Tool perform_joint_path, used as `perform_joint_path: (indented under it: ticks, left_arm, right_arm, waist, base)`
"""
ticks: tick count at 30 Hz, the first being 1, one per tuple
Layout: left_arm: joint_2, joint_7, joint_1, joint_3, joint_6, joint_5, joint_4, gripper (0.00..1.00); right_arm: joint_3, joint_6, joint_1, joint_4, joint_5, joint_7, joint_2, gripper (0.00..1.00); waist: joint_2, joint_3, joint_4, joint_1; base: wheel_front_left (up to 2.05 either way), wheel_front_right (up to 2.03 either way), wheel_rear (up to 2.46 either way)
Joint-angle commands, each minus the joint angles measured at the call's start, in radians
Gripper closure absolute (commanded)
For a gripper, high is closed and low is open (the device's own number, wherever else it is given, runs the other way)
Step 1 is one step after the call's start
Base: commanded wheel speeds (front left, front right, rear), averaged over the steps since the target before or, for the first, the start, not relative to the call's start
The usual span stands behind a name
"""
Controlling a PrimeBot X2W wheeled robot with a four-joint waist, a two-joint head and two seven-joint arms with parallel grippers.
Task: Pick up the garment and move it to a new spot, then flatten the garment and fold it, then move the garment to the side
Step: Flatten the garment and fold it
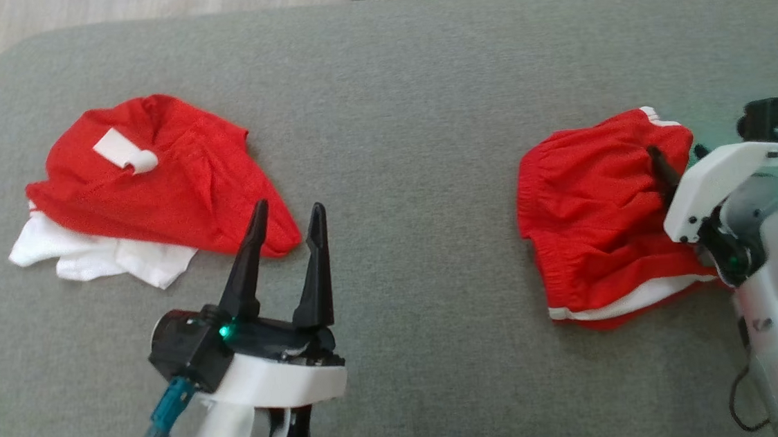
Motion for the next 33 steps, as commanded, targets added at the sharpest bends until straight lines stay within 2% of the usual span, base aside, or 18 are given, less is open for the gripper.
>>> perform_joint_path:
  ticks: [1,3,4,11,21,27,28,33]
  left_arm:
    - [0.000,-0.005,-0.042,0.017,0.007,-0.004,-0.032,0.00]
    - [0.000,-0.005,-0.044,0.014,0.009,-0.006,-0.033,0.00]
    - [0.000,-0.005,-0.045,0.012,0.009,-0.007,-0.033,0.00]
    - [0.000,-0.005,-0.053,0.008,0.013,-0.008,-0.037,0.00]
    - [0.000,-0.005,-0.066,-0.013,0.012,-0.015,-0.034,0.00]
    - [0.000,-0.005,-0.063,-0.013,0.016,-0.019,-0.034,0.00]
    - [0.000,-0.005,-0.061,-0.012,0.017,-0.018,-0.034,0.00]
    - [0.000,-0.005,-0.052,0.003,0.021,-0.010,-0.036,0.00]
  right_arm:
    - [0.024,-0.001,-0.052,-0.004,0.001,0.012,0.000,0.00]
    - [0.033,-0.001,-0.077,0.034,0.009,0.019,-0.001,0.00]
    - [0.043,-0.001,-0.090,0.046,0.008,0.013,-0.005,1.00]
    - [0.092,-0.001,-0.188,0.073,0.010,-0.143,-0.044,1.00]
    - [0.072,-0.001,-0.359,0.160,-0.033,-0.333,-0.123,1.00]
    - [0.083,-0.001,-0.412,0.246,-0.065,-0.351,-0.131,1.00]
    - [0.088,-0.001,-0.414,0.268,-0.072,-0.346,-0.131,0.00]
    - [0.129,-0.001,-0.408,0.327,-0.094,-0.381,-0.112,0.00]
  waist:
    - [0.0000,0.008,0.013,-0.0001]
    - [0.0000,0.012,0.020,-0.0001]
    - [0.0000,0.014,0.024,-0.0001]
    - [0.0000,0.027,0.038,-0.0001]
    - [0.0000,0.037,0.074,-0.0001]
    - [0.0000,0.036,0.087,-0.0001]
    - [0.0000,0.035,0.085,-0.0001]
    - [0.0000,0.021,0.051,-0.0001]
  base:
    - [0.00,0.00,0.00]
    - [0.00,0.00,0.00]
    - [0.00,0.00,0.00]
    - [0.00,0.00,0.00]
    - [0.00,0.00,0.00]
    - [0.00,0.00,0.00]
    - [0.00,0.00,0.00]
    - [0.00,0.00,0.00]
